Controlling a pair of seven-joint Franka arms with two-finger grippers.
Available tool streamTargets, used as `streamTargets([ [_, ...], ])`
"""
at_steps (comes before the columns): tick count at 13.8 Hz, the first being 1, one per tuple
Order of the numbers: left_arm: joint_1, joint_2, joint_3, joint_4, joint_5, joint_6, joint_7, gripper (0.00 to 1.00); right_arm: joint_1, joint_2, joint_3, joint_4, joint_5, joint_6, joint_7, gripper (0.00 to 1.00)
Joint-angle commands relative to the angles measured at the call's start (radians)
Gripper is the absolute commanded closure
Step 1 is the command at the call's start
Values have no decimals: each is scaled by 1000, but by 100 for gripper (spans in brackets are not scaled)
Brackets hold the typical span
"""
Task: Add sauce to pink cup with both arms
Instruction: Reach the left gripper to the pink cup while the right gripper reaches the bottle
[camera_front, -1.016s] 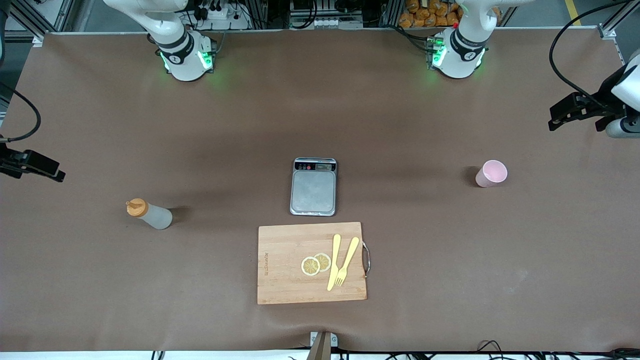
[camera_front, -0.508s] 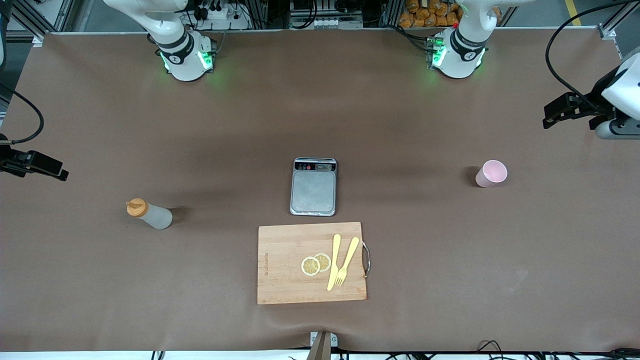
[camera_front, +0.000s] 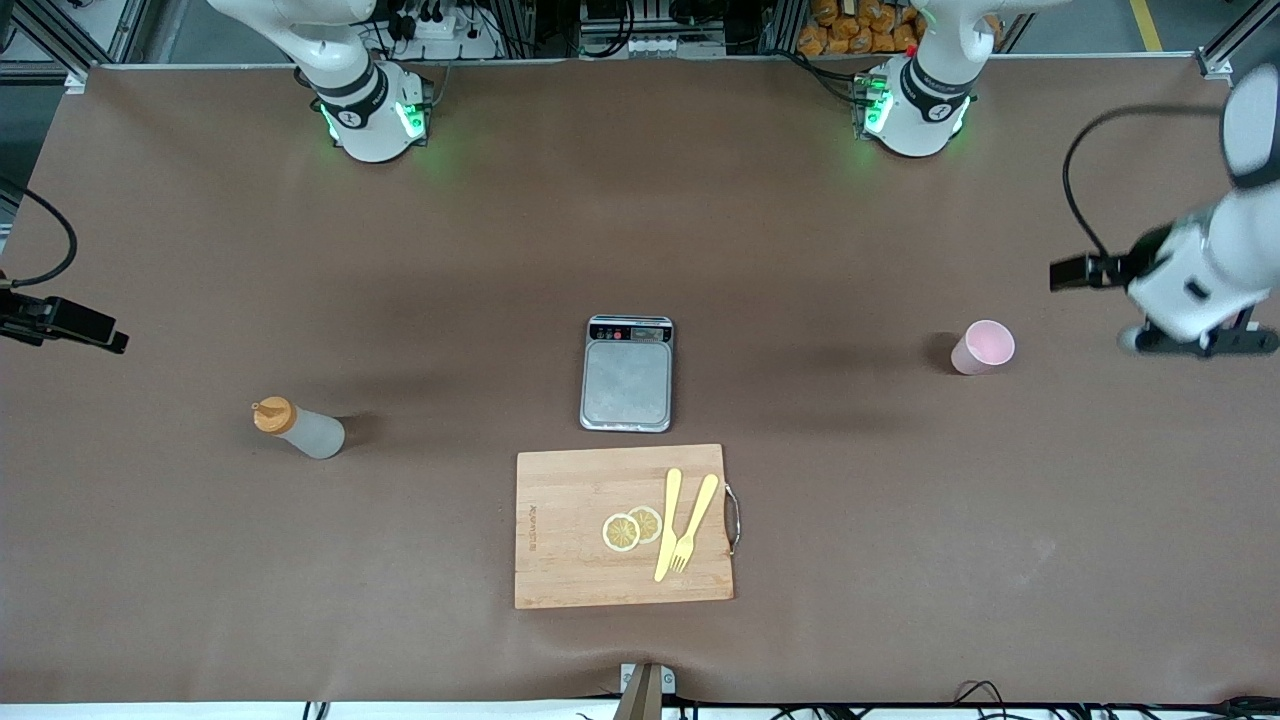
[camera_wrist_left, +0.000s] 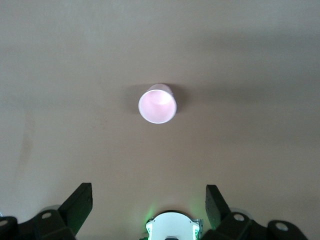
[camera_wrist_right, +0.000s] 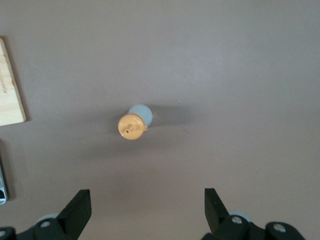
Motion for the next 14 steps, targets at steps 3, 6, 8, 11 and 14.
streamTargets([
  [3,51,104,5,32,1,-35,-3,0,-78,70,10,1,-1,-10,29,0],
  [6,68,89,5,-53,-1,32,-5,0,-107,102,10,1,0,-10,150,0],
  [8,94,52,5,-179,-6,160,-5,0,-127,128,10,5,5,-10,177,0],
  [11,160,-14,0,-344,-6,345,-3,0,-161,170,11,8,28,-9,279,0],
  [14,218,-33,-1,-471,-6,501,-3,0,-204,211,11,10,93,-6,312,0],
])
